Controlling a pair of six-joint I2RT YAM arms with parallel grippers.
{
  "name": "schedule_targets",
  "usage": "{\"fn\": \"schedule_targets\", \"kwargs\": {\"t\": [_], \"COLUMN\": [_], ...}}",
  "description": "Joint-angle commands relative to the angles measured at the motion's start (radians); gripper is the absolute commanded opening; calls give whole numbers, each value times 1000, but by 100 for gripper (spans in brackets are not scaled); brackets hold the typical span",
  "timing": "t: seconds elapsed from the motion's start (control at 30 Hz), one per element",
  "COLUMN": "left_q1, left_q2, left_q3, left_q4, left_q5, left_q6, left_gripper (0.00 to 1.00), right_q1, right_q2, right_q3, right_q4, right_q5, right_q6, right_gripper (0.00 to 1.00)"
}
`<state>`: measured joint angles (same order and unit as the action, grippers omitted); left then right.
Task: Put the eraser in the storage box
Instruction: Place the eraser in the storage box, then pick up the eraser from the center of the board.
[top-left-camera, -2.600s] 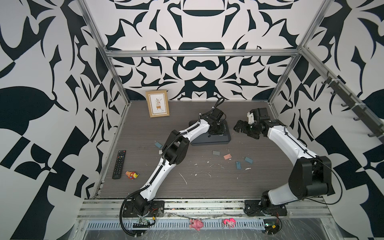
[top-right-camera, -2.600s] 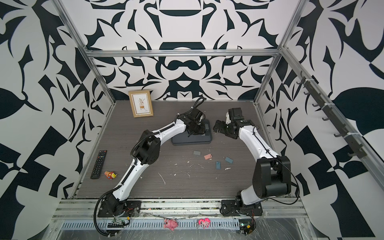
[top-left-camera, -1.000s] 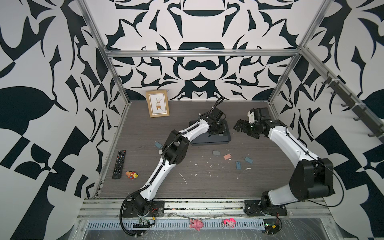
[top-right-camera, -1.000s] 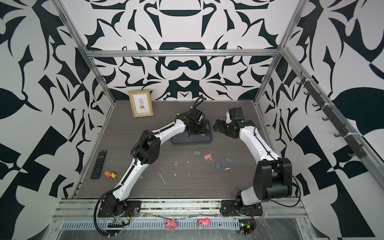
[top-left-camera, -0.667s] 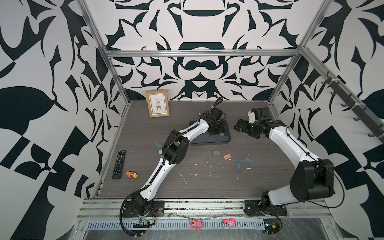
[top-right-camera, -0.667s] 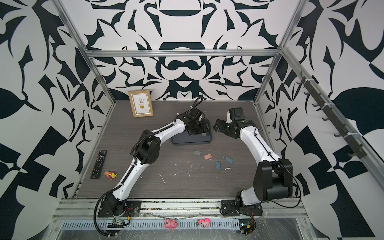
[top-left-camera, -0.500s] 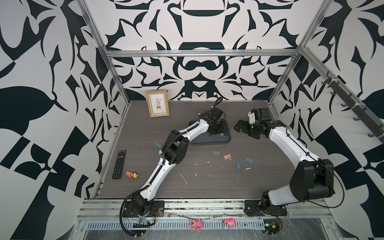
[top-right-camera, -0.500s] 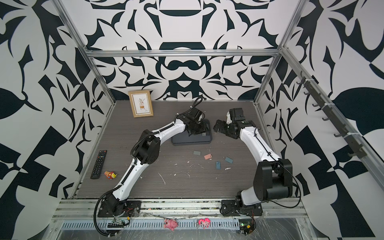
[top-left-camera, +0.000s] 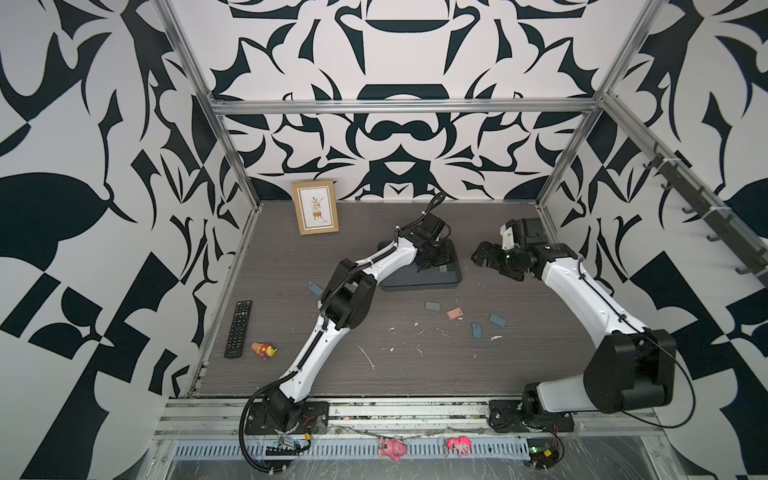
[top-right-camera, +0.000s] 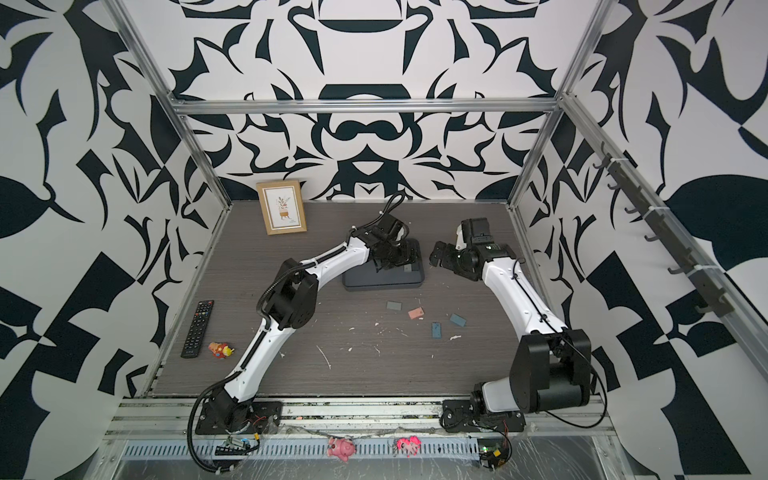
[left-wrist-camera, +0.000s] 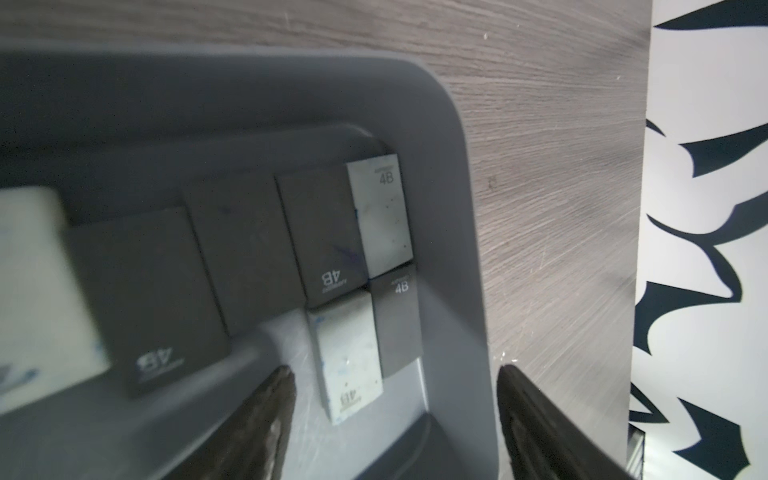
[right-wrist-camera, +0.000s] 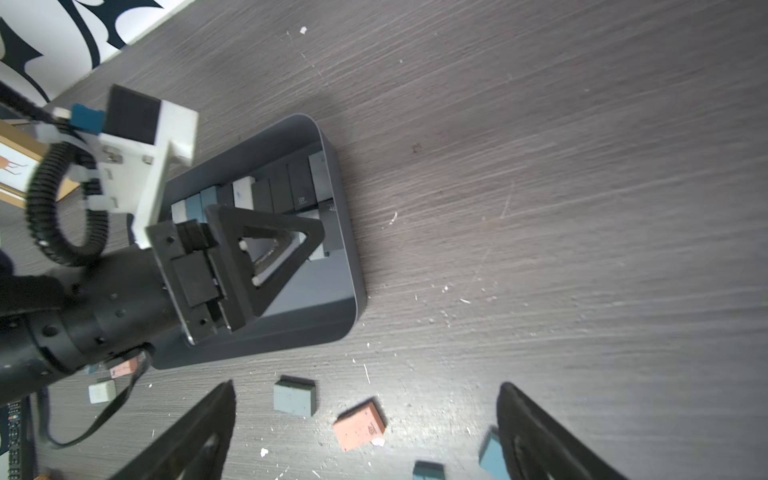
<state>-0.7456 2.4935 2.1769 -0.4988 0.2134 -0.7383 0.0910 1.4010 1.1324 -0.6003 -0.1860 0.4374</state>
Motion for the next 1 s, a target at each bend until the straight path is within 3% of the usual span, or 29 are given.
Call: {"fn": "schedule_targets", "kwargs": {"t": [0.0,0.07,0.3,0.77,0.97], "left_q1": [4,4,6,7,19], "left_q2": [-97,-132,-313,-758,-896], "left_q3": [-28,-49,-191,-635,-795], "left_q4": [-11,-12,-16,-6,27], "left_q5": [-5,-9,-65,-379,-473], "left_q6": [11,16,78,203,204], "left_gripper": [89,100,99,99,99], "right_q1": [-1,-1,30,436,486], "right_q2": [-47,-65,-107,-40,-10], "right_q3": [-14,-29,-115,-215,-270], "right_q4": [-59,-82,-137,-95,-38], "right_q5": [68,90,128,307,286], "right_q6": [12,13,38,284,356], "right_gripper": [99,99,99,99,97]}}
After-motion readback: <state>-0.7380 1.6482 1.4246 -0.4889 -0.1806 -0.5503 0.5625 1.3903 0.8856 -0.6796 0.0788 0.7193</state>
